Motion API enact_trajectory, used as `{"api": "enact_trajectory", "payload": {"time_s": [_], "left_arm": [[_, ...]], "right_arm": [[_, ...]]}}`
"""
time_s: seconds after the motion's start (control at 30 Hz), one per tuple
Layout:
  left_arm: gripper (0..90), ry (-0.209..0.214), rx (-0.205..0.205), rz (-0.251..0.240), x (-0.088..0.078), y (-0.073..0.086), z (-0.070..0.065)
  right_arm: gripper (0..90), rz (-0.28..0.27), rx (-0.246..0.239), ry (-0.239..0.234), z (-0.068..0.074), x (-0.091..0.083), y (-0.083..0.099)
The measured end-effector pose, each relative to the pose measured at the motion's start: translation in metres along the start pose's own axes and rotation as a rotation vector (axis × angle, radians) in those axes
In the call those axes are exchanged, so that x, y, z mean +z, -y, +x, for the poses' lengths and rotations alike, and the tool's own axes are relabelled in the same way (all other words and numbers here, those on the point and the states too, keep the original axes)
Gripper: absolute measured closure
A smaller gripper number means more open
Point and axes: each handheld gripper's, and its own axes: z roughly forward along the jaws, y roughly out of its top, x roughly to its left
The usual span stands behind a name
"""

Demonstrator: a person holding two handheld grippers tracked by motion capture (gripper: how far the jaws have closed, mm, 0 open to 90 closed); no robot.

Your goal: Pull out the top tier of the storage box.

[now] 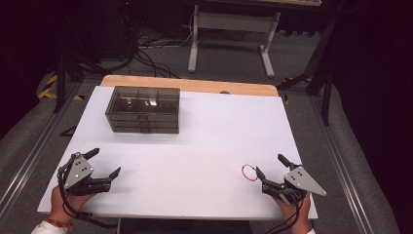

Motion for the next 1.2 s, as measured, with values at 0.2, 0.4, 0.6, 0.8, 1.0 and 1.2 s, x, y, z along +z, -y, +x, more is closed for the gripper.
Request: {"api": "enact_trajectory", "payload": {"time_s": [0.2,0.4,0.6,0.8,1.0,1.2], "left_arm": [[9.0,-0.023,0.026,0.016,0.004,-0.001,-0.005],[9.3,-0.010,0.070,0.037,0.014,-0.006,-0.012],[12.6,-0.024,0.103,0.073,0.027,-0.009,-0.016],[17.2,-0.033,0.126,0.049,0.043,-0.021,-0.011],[21.2,-0.045,0.087,0.016,0.068,-0.037,-0.001],[22.8,-0.095,0.091,0.015,0.090,-0.049,0.003]], "right_arm": [[15.6,0.008,-0.016,0.001,0.001,0.002,0.001],[15.8,0.036,-0.022,0.008,0.007,0.006,0.002],[16.3,0.048,-0.042,0.019,0.011,0.011,0.001],[16.8,0.061,-0.062,0.025,0.015,0.016,0.002],[16.9,0.071,-0.071,0.026,0.017,0.016,0.003],[16.9,0.075,-0.083,0.026,0.018,0.018,0.004]]}}
